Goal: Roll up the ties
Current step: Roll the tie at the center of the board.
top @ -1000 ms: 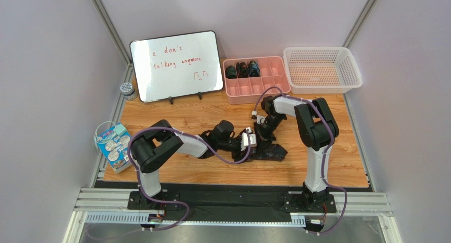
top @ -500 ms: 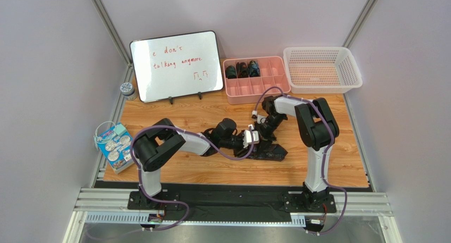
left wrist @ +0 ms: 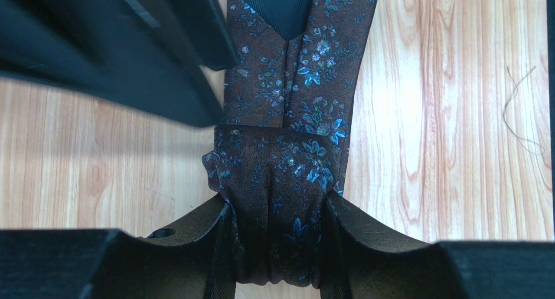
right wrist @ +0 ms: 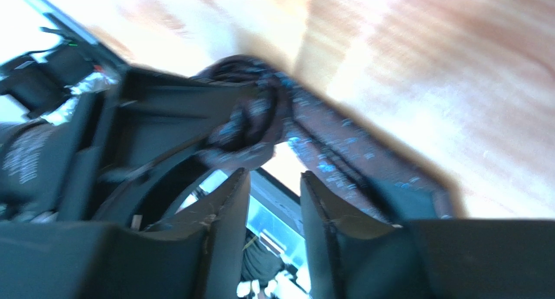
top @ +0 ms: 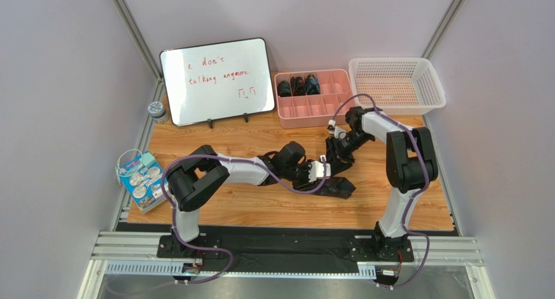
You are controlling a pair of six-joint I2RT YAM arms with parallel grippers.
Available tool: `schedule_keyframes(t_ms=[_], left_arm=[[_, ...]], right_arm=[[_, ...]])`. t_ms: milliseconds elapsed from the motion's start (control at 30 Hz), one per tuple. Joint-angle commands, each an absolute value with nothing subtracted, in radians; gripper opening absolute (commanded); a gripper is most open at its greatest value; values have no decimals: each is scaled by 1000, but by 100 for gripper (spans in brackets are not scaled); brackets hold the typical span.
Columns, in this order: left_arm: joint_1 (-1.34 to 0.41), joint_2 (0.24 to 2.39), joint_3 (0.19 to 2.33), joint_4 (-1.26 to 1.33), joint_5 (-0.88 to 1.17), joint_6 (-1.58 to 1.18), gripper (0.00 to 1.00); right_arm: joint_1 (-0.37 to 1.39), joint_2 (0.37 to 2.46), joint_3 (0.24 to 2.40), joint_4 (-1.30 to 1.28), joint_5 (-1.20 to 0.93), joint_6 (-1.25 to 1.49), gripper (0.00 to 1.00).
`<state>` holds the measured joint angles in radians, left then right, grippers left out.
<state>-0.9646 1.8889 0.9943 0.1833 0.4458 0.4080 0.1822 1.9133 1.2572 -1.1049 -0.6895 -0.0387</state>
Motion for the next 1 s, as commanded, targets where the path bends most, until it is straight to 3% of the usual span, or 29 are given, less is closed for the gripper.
schedule_keyframes(t_ms=[0, 100, 267, 367, 433, 467, 500, 533, 767, 900, 933, 967], left_arm=[[-980, 1991, 1021, -107, 377, 423, 19], [-983, 2012, 1060, -141, 371, 413, 20], [-983, 2020, 1078, -158, 377, 405, 25], [-983, 2017, 1080, -160, 377, 400, 26], [-983, 2016, 1080, -164, 376, 391, 28], [-983, 2011, 1078, -166, 380, 387, 31], [-983, 2008, 1077, -166, 383, 384, 34], [-982, 2003, 1075, -166, 383, 377, 37], [-939, 1864, 982, 36, 423, 258, 85], [-937, 1822, 959, 127, 445, 209, 89], [-937, 1821, 960, 135, 451, 206, 99], [-939, 1824, 972, 140, 457, 199, 99]], right_arm=[[181, 1826, 1220, -1092, -805, -22, 49], [193, 1816, 1177, -1011, -831, 41, 56], [229, 1851, 1158, -905, -805, 74, 51], [235, 1873, 1151, -876, -790, 83, 38], [236, 1878, 1140, -871, -752, 78, 24], [236, 1878, 1135, -873, -736, 72, 19], [236, 1881, 1131, -874, -714, 68, 6], [236, 1884, 1128, -879, -662, 60, 0], [235, 1931, 1120, -890, -474, 58, 0], [235, 1944, 1134, -887, -410, 58, 0], [239, 1942, 1135, -888, -391, 57, 0], [251, 1939, 1137, -888, -381, 52, 0]])
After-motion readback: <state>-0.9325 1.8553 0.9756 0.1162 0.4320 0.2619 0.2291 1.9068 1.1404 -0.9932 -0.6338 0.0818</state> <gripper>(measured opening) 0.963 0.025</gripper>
